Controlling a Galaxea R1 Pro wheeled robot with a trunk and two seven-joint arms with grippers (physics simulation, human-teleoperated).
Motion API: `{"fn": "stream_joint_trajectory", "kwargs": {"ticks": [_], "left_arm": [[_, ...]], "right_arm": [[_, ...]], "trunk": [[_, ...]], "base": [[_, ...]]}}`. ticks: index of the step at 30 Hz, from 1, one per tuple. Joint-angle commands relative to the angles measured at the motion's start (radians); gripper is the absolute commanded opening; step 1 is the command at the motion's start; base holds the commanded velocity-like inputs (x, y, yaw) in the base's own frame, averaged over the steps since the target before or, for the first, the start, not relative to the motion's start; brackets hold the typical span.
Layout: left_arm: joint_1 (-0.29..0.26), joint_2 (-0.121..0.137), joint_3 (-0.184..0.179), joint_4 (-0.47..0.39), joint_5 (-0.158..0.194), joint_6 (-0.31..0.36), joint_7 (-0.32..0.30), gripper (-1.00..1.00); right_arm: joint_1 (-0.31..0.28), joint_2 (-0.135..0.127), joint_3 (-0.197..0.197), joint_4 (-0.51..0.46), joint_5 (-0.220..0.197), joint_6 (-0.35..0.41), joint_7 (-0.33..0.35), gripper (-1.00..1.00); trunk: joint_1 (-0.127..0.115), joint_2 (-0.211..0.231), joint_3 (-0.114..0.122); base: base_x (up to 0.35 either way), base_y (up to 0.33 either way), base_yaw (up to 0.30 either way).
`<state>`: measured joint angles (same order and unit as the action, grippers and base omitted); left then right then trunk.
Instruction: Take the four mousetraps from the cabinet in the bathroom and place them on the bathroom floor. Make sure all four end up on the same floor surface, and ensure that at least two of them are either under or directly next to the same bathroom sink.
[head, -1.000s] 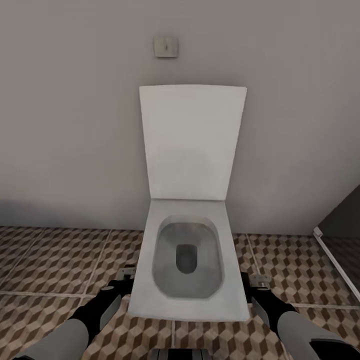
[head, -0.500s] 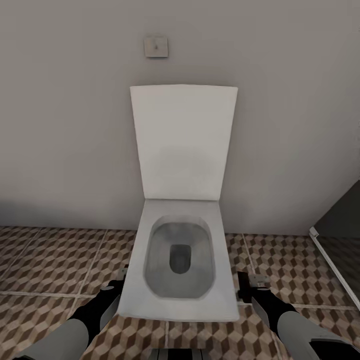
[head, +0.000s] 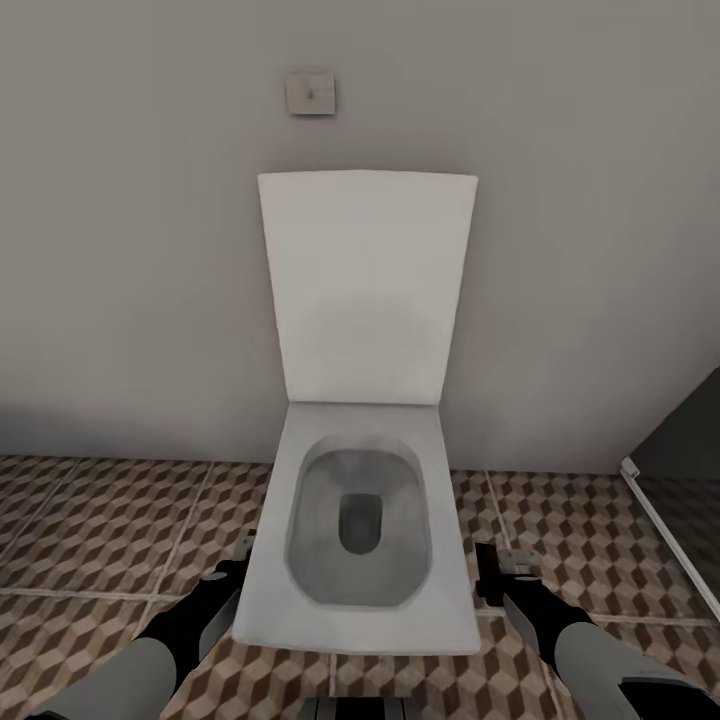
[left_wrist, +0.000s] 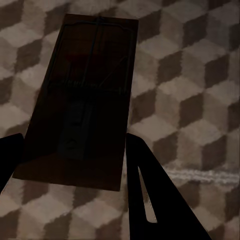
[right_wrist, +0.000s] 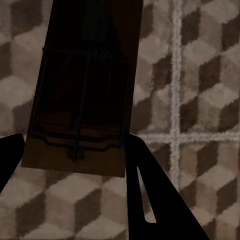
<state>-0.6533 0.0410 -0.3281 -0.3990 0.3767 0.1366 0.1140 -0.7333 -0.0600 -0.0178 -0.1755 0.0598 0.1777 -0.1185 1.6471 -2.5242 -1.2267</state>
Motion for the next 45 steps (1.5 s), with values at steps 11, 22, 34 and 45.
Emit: {"fn": "stream_joint_trajectory", "kwargs": {"ticks": [11, 22, 34, 45], "left_arm": [[0.0, 0.002, -0.008, -0.003, 0.005, 0.009, 0.009, -1.0], [0.0, 0.002, -0.009, -0.003, 0.005, 0.009, 0.01, -1.0], [0.0, 0.001, -0.009, -0.003, 0.005, 0.007, 0.01, -1.0], [0.0, 0.001, -0.009, -0.003, 0.005, 0.007, 0.008, -1.0]], "right_arm": [[0.0, 0.0, -0.001, -0.002, 0.005, 0.006, -0.001, -1.0], [0.0, 0.001, -0.001, -0.002, 0.01, 0.006, -0.001, -1.0], [0.0, 0.002, 0.002, -0.003, 0.014, 0.008, 0.002, -1.0], [0.001, 0.002, 0.003, -0.004, 0.014, 0.013, 0.01, -1.0]], "trunk": [[0.0, 0.0, -0.001], [0.0, 0.0, -0.001], [0.0, 0.0, -0.001], [0.0, 0.0, -0.001]], "base": [[0.22, 0.0, 0.0], [0.016, 0.0, 0.0], [0.0, 0.0, 0.0], [0.0, 0.0, 0.0]]}}
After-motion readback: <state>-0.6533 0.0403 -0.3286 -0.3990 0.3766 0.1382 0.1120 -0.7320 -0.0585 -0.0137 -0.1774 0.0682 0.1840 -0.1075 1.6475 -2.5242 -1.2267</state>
